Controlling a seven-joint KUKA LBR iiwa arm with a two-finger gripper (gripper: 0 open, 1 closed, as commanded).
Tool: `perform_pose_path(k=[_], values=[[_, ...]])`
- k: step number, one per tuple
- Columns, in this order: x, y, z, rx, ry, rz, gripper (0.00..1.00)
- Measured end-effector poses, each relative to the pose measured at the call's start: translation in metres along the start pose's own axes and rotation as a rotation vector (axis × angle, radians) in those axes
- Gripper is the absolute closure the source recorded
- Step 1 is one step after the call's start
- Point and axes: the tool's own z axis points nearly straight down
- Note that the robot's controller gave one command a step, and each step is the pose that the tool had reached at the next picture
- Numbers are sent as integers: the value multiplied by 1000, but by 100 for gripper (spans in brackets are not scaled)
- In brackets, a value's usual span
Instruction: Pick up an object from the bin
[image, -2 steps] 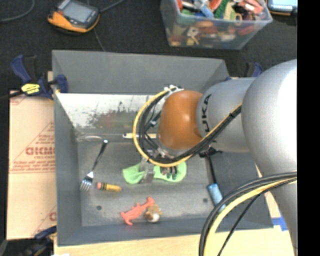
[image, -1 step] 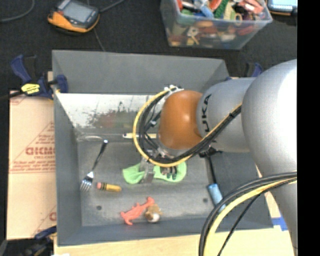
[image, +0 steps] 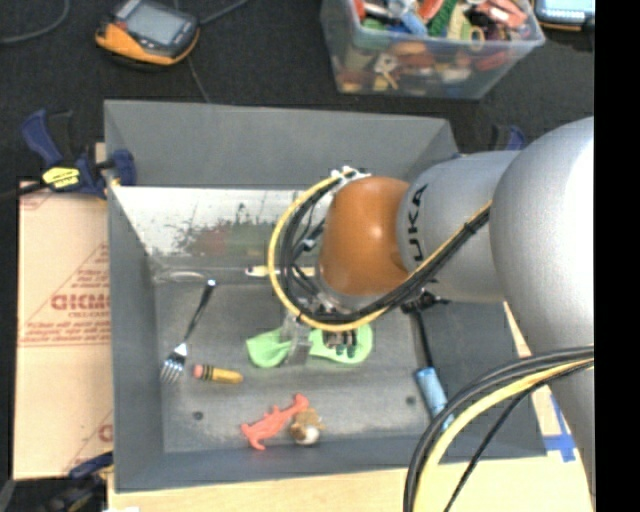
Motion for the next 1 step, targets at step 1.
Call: perform_pose_path(k=[1], values=[[-1,0,-18,-1,-4,1,100]])
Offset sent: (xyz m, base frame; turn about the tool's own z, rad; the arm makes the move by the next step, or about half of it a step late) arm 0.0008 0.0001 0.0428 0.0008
